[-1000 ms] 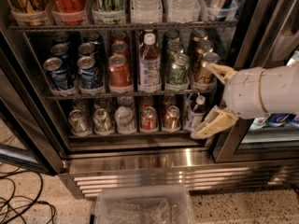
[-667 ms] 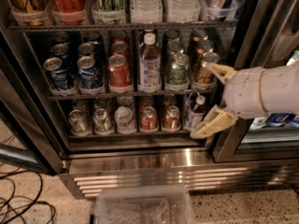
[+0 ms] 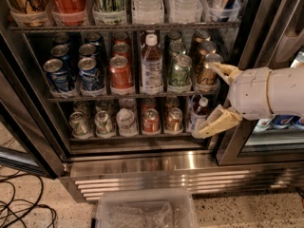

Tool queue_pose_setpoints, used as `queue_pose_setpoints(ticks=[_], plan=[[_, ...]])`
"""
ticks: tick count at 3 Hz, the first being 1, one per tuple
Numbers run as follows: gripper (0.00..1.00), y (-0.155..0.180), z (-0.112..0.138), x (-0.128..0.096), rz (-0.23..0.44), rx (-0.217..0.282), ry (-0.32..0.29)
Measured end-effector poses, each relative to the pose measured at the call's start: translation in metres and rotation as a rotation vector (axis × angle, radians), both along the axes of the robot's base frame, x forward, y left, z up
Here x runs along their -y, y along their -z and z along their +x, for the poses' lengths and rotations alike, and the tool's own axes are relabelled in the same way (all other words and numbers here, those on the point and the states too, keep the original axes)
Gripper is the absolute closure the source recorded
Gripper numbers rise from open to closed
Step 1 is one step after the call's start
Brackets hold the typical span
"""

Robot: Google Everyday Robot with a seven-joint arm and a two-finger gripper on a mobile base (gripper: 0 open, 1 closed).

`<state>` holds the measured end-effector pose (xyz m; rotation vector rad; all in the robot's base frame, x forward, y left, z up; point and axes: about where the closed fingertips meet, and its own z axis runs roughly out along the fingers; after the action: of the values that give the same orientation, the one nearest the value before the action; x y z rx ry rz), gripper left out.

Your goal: Pick water bottle from top shelf of fridge

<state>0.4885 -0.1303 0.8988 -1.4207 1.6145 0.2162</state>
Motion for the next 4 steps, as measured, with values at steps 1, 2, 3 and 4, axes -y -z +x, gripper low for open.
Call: queue_pose_setpoints(ticks=[1, 2, 3, 4], plan=[[0.0, -0.029, 0.0, -0.003, 0.15, 0.093, -0.016], [0.0, -0.073, -0.015, -0.011, 0.322, 0.213, -0.01], [0.0, -0.107, -0.037, -0.024, 0.45, 0.305, 0.038], [0.0, -0.139, -0.063, -0.042, 0.601, 0.305, 0.069]])
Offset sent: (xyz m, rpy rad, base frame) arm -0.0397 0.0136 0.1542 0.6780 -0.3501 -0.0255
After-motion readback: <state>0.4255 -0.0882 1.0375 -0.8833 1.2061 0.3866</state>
